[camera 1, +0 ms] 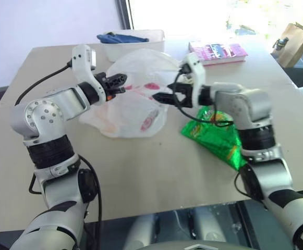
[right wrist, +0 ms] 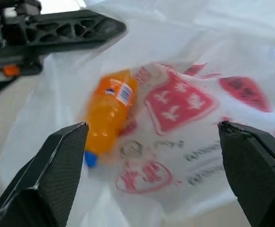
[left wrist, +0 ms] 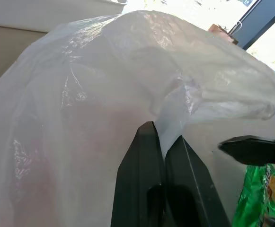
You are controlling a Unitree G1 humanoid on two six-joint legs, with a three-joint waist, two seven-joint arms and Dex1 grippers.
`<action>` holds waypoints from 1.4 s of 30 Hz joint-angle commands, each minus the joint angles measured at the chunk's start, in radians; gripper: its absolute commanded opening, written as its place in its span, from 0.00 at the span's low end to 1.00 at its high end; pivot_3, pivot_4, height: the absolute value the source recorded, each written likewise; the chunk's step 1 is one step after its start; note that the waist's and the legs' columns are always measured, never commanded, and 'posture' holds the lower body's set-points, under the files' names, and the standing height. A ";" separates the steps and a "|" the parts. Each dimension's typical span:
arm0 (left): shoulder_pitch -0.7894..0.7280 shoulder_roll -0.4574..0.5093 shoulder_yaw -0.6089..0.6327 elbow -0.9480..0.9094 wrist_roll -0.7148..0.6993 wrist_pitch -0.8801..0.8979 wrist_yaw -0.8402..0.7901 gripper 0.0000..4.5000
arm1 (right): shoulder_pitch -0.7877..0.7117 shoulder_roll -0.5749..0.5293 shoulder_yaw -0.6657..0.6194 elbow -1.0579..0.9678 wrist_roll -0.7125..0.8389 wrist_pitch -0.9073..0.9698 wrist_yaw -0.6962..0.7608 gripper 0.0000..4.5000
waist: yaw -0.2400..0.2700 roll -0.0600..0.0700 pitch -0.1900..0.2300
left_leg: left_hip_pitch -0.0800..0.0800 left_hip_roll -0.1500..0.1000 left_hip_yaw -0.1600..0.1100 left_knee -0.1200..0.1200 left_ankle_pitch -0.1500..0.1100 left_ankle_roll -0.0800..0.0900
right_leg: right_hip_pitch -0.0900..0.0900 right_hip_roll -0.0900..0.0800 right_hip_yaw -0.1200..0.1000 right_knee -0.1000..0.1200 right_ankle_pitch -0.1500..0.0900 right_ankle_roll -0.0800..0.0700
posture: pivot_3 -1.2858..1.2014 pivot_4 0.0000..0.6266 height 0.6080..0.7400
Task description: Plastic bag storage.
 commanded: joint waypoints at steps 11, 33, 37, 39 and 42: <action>-0.003 -0.023 -0.094 -0.001 -0.003 -0.097 -0.059 0.00 | 0.451 -0.484 -0.418 -0.563 0.159 0.377 0.000 0.99 | 0.050 -0.001 0.000 | -0.001 -0.001 0.000 -0.001 0.000 0.001 | 0.000 -0.001 0.002 -0.001 0.000 0.000 | 0.52 0.24 1.00; 0.025 -0.041 -0.079 -0.076 -0.053 -0.039 -0.039 0.00 | 0.767 -0.065 -0.664 -0.497 0.137 0.436 -0.239 0.99 | 0.049 -0.001 -0.002 | 0.003 -0.002 0.005 -0.001 0.000 0.001 | 0.000 0.000 0.010 0.002 0.000 0.000 | 0.52 0.24 1.00; 0.016 -0.038 -0.081 -0.075 -0.052 -0.036 -0.039 0.00 | 0.794 -0.087 -0.565 -0.449 0.130 0.344 -0.215 0.73 | 0.045 -0.002 -0.004 | 0.004 -0.001 0.006 -0.001 0.000 0.001 | 0.000 0.001 0.011 0.003 0.000 0.000 | 0.52 0.24 1.00; 0.010 -0.034 -0.079 -0.069 -0.050 -0.037 -0.039 0.00 | 0.804 -0.106 -0.533 -0.442 0.124 0.291 -0.210 0.53 | 0.045 -0.002 -0.004 | 0.004 -0.001 0.006 -0.001 0.000 0.001 | 0.000 0.001 0.010 0.003 0.000 0.000 | 0.52 0.24 1.00; 0.006 -0.030 -0.072 -0.066 -0.050 -0.038 -0.036 0.00 | 0.785 -0.109 -0.554 -0.462 0.163 0.268 -0.205 0.24 | 0.046 -0.002 -0.004 | 0.004 -0.001 0.006 -0.001 0.000 0.001 | 0.000 0.001 0.011 0.003 0.000 0.000 | 0.52 0.24 1.00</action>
